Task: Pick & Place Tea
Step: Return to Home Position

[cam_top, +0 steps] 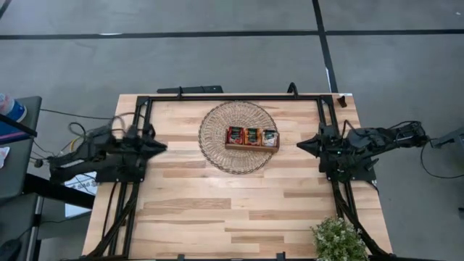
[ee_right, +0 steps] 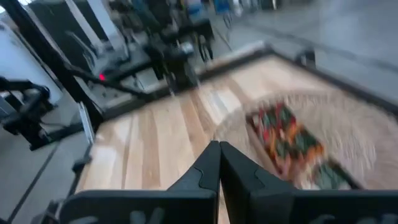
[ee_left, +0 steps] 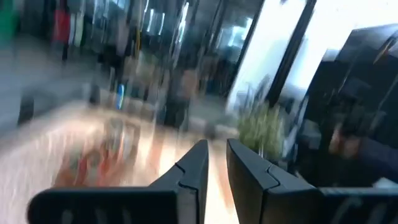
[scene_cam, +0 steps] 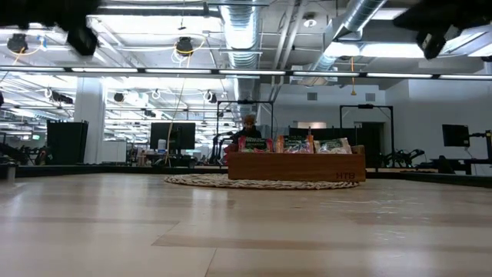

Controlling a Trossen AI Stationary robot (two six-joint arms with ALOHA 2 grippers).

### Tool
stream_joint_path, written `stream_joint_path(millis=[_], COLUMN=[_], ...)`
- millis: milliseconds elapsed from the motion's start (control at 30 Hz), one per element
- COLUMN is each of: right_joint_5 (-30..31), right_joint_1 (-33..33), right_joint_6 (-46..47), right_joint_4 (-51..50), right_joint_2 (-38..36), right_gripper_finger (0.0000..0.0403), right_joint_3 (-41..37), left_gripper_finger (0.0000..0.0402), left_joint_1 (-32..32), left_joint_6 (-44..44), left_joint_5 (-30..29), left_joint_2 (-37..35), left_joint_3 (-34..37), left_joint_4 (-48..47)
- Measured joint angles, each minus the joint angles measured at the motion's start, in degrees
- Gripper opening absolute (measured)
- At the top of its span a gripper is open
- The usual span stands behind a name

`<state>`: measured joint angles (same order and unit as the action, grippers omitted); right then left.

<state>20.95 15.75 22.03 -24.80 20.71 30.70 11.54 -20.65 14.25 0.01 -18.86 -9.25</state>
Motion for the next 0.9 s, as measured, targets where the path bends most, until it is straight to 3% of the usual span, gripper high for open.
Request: stream_joint_path(millis=[133,367,667,900], right_joint_5=[0.0,0.2,0.1,-2.2], right_joint_1=[0.2,1.1,1.0,1.0], right_joint_6=[-5.1,-5.5,-11.9,-12.8], right_joint_4=[5.1,10.4,18.4,9.8], right_joint_2=[-1.6,-5.5,-10.8,-16.6], right_gripper_finger=[0.0,0.0,0.0,0.0], right_joint_3=[-0.4,-6.9,-16.6,-17.5], left_gripper_finger=[0.005,0.005,0.005,0.005], left_joint_1=[-0.8,-1.4,-1.5,-1.5], left_joint_6=[-0.3,4.6,9.2,9.6], left_joint_5=[-1.3,-6.0,-4.7,-4.9], left_joint_2=[1.1,0.0,0.0,0.0], left_joint_3=[4.7,9.6,16.4,18.4], left_joint_4=[2.6,3.6,11.6,13.3])
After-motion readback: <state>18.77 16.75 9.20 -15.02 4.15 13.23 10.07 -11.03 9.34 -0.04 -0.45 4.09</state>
